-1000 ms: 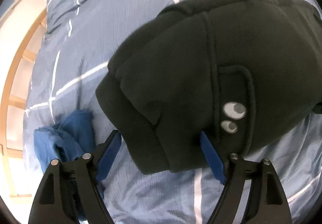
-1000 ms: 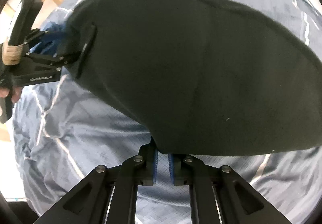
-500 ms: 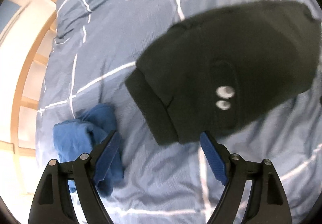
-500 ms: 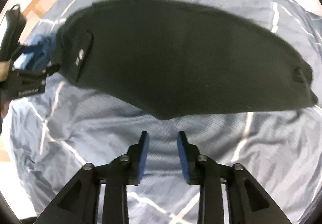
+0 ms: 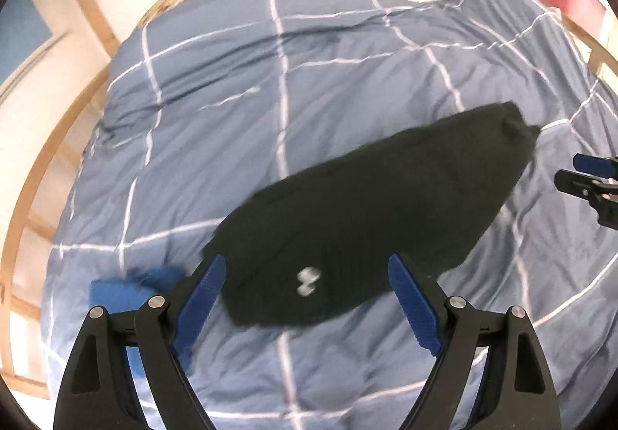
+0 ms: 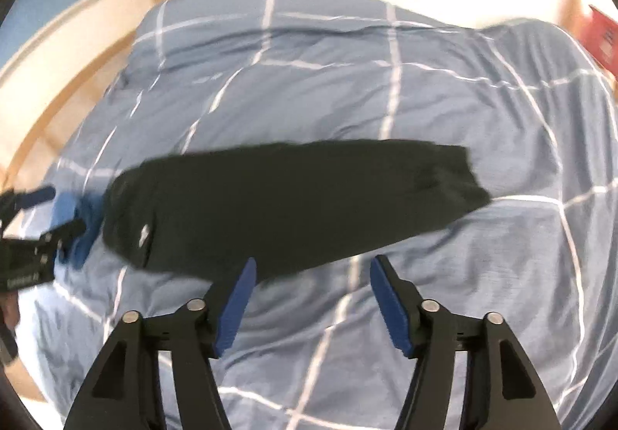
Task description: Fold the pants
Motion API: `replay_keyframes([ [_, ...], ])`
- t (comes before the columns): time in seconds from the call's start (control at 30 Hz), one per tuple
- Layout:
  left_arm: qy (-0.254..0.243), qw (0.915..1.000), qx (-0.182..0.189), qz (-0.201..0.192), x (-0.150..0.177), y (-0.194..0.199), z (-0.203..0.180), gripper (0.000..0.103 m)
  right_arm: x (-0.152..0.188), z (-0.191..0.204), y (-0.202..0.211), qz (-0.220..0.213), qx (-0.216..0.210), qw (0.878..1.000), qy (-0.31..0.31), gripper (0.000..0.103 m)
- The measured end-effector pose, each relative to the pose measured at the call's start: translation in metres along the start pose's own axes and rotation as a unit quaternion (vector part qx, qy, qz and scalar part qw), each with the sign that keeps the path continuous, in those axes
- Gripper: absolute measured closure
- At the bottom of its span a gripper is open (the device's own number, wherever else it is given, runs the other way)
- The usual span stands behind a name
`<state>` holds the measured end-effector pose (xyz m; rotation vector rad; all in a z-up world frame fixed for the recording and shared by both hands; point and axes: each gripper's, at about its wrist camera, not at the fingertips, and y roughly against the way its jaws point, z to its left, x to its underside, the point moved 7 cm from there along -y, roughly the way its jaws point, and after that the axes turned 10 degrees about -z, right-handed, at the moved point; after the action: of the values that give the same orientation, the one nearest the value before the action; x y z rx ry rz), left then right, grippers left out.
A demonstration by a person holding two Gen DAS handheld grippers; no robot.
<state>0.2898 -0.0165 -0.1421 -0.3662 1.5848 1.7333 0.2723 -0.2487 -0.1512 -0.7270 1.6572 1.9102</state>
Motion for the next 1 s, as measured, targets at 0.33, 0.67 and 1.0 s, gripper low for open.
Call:
replay_keyframes([
  [0.33, 0.033, 0.9992, 0.018, -0.015, -0.048, -0.033, -0.06, 0.016, -0.024, -0.093, -0.023, -0.021, 0.057, 0.997, -0.04, 0.039],
  [0.67, 0.053, 0.9986, 0.005, -0.001, -0.06, -0.083, -0.104, 0.016, -0.026, -0.171, -0.087, -0.015, 0.055, 0.986, -0.154, 0.039],
  [1.0, 0.053, 0.998, -0.007, 0.032, -0.051, -0.119, -0.122, 0.016, -0.012, -0.207, -0.144, 0.01, 0.053, 0.97, -0.235, 0.039],
])
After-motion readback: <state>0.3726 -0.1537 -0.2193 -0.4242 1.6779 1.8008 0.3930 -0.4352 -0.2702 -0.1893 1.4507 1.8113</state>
